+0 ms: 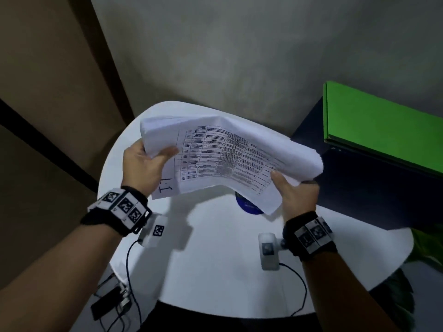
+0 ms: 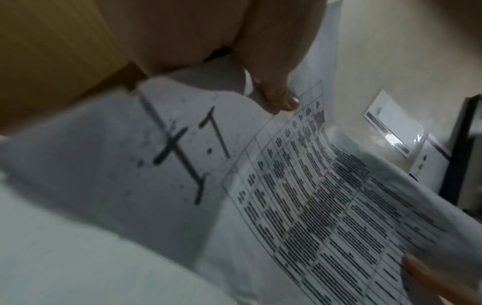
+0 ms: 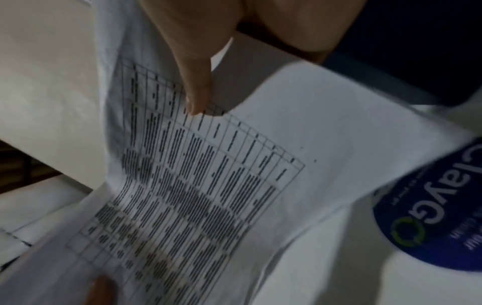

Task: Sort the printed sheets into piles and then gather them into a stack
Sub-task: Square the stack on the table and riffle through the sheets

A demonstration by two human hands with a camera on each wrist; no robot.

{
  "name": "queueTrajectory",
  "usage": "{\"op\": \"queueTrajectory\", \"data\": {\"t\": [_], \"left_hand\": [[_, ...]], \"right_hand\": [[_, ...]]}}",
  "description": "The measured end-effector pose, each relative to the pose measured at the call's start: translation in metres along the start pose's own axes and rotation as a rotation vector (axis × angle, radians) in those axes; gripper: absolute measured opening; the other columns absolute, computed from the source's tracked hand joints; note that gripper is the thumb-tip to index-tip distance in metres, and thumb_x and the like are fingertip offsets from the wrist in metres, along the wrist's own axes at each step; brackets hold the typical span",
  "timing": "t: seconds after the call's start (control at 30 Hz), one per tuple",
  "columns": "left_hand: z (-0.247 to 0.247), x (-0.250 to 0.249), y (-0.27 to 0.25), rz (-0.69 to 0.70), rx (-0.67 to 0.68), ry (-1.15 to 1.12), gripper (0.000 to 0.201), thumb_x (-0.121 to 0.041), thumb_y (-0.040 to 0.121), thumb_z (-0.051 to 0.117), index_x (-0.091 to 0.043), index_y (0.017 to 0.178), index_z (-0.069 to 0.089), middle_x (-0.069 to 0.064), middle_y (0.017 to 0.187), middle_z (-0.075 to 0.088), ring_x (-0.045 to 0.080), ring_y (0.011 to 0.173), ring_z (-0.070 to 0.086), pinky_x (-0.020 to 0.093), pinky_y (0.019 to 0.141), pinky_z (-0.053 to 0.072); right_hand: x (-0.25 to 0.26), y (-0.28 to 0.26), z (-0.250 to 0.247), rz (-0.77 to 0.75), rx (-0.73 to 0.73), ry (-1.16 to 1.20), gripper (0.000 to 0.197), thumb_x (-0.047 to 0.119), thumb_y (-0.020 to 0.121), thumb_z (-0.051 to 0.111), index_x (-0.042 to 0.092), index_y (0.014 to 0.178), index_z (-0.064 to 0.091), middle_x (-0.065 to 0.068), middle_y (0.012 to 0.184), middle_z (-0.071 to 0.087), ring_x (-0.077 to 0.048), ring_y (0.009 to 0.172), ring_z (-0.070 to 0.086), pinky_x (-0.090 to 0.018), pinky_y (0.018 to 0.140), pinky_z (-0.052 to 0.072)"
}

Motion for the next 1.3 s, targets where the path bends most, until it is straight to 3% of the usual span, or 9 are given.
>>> {"op": "queueTrajectory", "data": {"t": [0.13,0.3,0.57,0.73,0.87,0.97,1.1,1.2,1.3], "left_hand": [[0.003,0.050,-0.023,-0.132,0.043,-0.008,0.052,-0.005,0.072,0.085,0.000,0.119,0.064,-0.004,0.103,0.073,-0.001,0.091,0.072,0.015,0.075,0.057],[0.001,0.070,-0.034,-0.219,0.113,0.018,0.041,-0.004,0.078,0.079,0.002,0.116,0.067,-0.014,0.086,0.077,0.000,0.082,0.073,0.029,0.082,0.061],[-0.003,0.040,-0.025,-0.088,-0.001,-0.192,0.031,-0.047,0.085,0.059,-0.019,0.098,0.063,-0.003,0.096,0.063,0.014,0.091,0.057,0.027,0.084,0.047],[0.003,0.048,-0.028,-0.151,0.046,-0.160,0.043,-0.045,0.074,0.076,-0.027,0.108,0.055,0.000,0.105,0.063,0.014,0.094,0.063,0.035,0.090,0.053],[0.001,0.048,-0.025,-0.183,0.069,-0.025,0.056,-0.048,0.067,0.084,-0.035,0.112,0.052,-0.001,0.113,0.063,0.017,0.105,0.063,0.042,0.094,0.054],[-0.005,0.020,-0.014,-0.042,0.021,0.247,0.094,-0.047,0.067,0.085,-0.032,0.143,0.032,0.001,0.143,0.044,0.021,0.135,0.039,0.047,0.116,0.033],[0.037,-0.054,-0.012,0.433,0.219,0.847,0.121,-0.072,0.057,0.076,-0.032,0.155,0.016,-0.006,0.162,0.021,0.022,0.152,0.010,0.055,0.121,0.007],[0.067,-0.074,-0.006,0.485,0.360,0.714,0.056,-0.056,0.077,0.073,-0.030,0.124,0.057,-0.005,0.124,0.066,0.024,0.123,0.057,0.047,0.108,0.036],[0.068,-0.072,0.002,0.501,0.281,0.532,0.021,-0.040,0.084,0.072,-0.020,0.083,0.065,-0.003,0.069,0.066,0.026,0.068,0.064,0.035,0.063,0.049]], "right_hand": [[-0.048,-0.016,-0.008,0.071,-0.024,-0.176,0.072,0.018,0.063,0.094,0.008,0.127,0.062,-0.001,0.122,0.069,-0.010,0.110,0.067,-0.034,0.096,0.056],[-0.057,-0.021,-0.009,0.028,0.048,-0.223,0.047,0.006,0.068,0.089,0.016,0.109,0.068,0.005,0.108,0.072,0.005,0.092,0.069,-0.016,0.083,0.057],[-0.042,-0.015,-0.010,-0.070,-0.001,-0.151,0.060,0.026,0.057,0.088,0.044,0.108,0.061,0.000,0.121,0.064,-0.025,0.112,0.063,-0.052,0.095,0.054],[-0.060,-0.011,-0.012,0.033,0.031,-0.209,0.071,0.007,0.066,0.090,0.018,0.128,0.058,0.000,0.125,0.064,-0.018,0.117,0.061,-0.035,0.103,0.050],[-0.050,-0.009,-0.005,0.081,0.063,-0.107,0.031,-0.001,0.076,0.081,0.016,0.099,0.067,0.010,0.093,0.073,-0.010,0.090,0.071,-0.020,0.081,0.058],[-0.012,-0.003,0.002,-0.072,0.156,-0.156,0.029,-0.006,0.077,0.078,0.004,0.103,0.069,0.016,0.082,0.076,0.001,0.082,0.071,-0.016,0.076,0.056],[0.054,-0.001,0.027,-0.511,0.289,-0.506,0.022,0.010,0.076,0.084,0.007,0.095,0.074,0.000,0.085,0.075,-0.014,0.080,0.071,-0.028,0.074,0.056],[0.090,-0.005,0.050,-0.774,0.313,-0.661,0.017,0.010,0.078,0.082,0.013,0.093,0.074,0.000,0.087,0.075,-0.023,0.082,0.071,-0.039,0.072,0.057],[0.095,-0.006,0.050,-0.859,0.000,-0.650,0.042,0.034,0.071,0.087,0.016,0.105,0.070,0.007,0.107,0.062,-0.031,0.107,0.058,-0.044,0.094,0.046]]}}
Point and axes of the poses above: each hand's wrist, its own y-axis towards the middle knuckle, its own z-axis out of the palm, x = y × z, the point moved 4 cm from there along y, towards the middle knuckle
